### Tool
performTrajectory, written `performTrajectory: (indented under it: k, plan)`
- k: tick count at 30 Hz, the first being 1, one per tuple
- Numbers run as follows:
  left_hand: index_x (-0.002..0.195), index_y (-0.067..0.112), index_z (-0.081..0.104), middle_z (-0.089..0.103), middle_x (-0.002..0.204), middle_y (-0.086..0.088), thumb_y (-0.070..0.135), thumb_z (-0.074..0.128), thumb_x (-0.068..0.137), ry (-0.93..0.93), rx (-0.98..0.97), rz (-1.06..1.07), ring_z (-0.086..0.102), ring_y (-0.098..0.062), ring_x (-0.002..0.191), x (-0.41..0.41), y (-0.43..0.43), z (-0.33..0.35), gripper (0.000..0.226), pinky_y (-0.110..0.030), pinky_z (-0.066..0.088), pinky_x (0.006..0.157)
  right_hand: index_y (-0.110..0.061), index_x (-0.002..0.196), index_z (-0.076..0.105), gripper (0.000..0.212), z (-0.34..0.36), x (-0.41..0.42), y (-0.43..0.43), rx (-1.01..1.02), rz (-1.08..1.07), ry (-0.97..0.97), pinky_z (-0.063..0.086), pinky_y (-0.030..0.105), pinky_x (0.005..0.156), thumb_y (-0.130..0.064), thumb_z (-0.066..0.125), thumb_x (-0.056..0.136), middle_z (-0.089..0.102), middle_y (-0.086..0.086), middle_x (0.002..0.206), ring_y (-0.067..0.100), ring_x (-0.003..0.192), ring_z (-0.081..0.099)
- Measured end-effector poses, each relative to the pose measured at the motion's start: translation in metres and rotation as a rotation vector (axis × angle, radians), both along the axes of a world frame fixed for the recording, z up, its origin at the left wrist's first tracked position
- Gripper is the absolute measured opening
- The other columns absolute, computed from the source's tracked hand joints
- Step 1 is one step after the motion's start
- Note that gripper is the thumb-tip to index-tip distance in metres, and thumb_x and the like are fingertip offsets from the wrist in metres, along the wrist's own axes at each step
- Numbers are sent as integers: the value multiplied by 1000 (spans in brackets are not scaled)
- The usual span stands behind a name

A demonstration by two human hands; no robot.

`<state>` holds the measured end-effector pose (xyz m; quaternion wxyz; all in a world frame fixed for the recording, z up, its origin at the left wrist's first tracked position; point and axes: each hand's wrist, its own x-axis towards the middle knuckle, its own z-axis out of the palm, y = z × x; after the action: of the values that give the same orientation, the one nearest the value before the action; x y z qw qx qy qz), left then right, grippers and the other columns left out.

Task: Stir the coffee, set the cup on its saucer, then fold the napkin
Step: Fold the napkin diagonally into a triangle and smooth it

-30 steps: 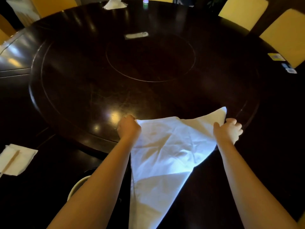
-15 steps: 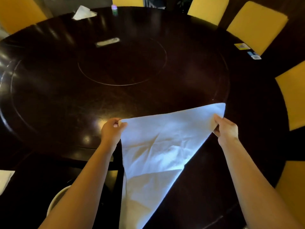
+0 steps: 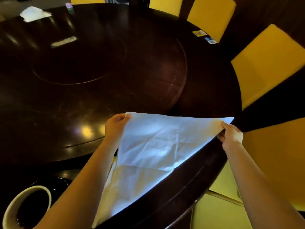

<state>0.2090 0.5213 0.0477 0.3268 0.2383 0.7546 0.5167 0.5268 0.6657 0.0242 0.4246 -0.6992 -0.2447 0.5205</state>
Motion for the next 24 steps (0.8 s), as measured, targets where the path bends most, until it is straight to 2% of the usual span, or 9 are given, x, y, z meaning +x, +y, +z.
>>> performTrajectory:
  k: [3,6,8,10,12,14,17,20,24]
  plan:
    - [113,11,62,63,103,-6,24,55,91,116,-9,17,58,-18,94,25,11,-1,26,-28,42,76,-9,92,62,11,-10,26,7,-35,-15,-129,55,41,84,-17,64,84,64,14,97,27,90,63]
    - [130,10,49,55,129,-9,17,48,94,409,-52,-117,51,-22,118,56,3,-7,36,-33,41,98,-3,88,61,18,-17,42,11,-68,87,-409,52,42,76,-19,54,88,62,16,83,30,85,60]
    - [134,14,44,48,139,-6,19,44,96,554,-73,-249,43,-21,128,86,-19,-24,39,-31,32,107,5,103,59,27,-23,46,10,-45,171,-727,46,44,82,-17,50,88,59,27,103,39,102,55]
    - [138,17,41,42,144,-3,31,32,98,684,-102,-364,37,-20,135,119,-47,-42,43,-32,24,113,4,122,48,40,-27,34,0,149,253,-956,35,48,97,-12,55,86,46,31,125,45,117,41]
    - [141,17,36,34,149,-5,42,18,97,839,-178,-522,28,-22,139,143,-66,-68,53,-38,13,116,1,127,47,44,-30,-2,-28,459,540,-938,31,42,103,-10,57,86,46,28,130,43,122,41]
    - [142,17,33,29,151,-6,42,17,97,937,-270,-629,24,-25,140,149,-78,-95,55,-45,11,116,-2,132,46,43,-47,-43,-69,698,1019,-850,32,40,108,-16,47,91,46,23,139,37,130,41]
    - [143,15,33,27,152,-4,43,16,97,1003,-353,-646,21,-23,142,140,-87,-113,57,-45,17,112,-13,147,15,61,-77,-69,-116,798,1567,-1047,13,44,117,-39,16,93,9,8,158,27,145,7]
    - [143,14,32,29,151,-5,48,15,96,1035,-387,-607,20,-20,141,126,-94,-114,61,-43,14,113,-23,148,-2,67,-88,-50,-100,766,1523,-1146,2,41,119,-55,2,90,-11,-4,156,18,145,-10]
    - [141,13,36,32,150,-7,50,16,96,1076,-429,-595,25,-22,140,105,-114,-111,61,-43,18,112,-26,147,-10,72,-85,-12,-56,621,1444,-1274,-4,40,118,-62,-8,85,-13,-6,156,13,143,-13]
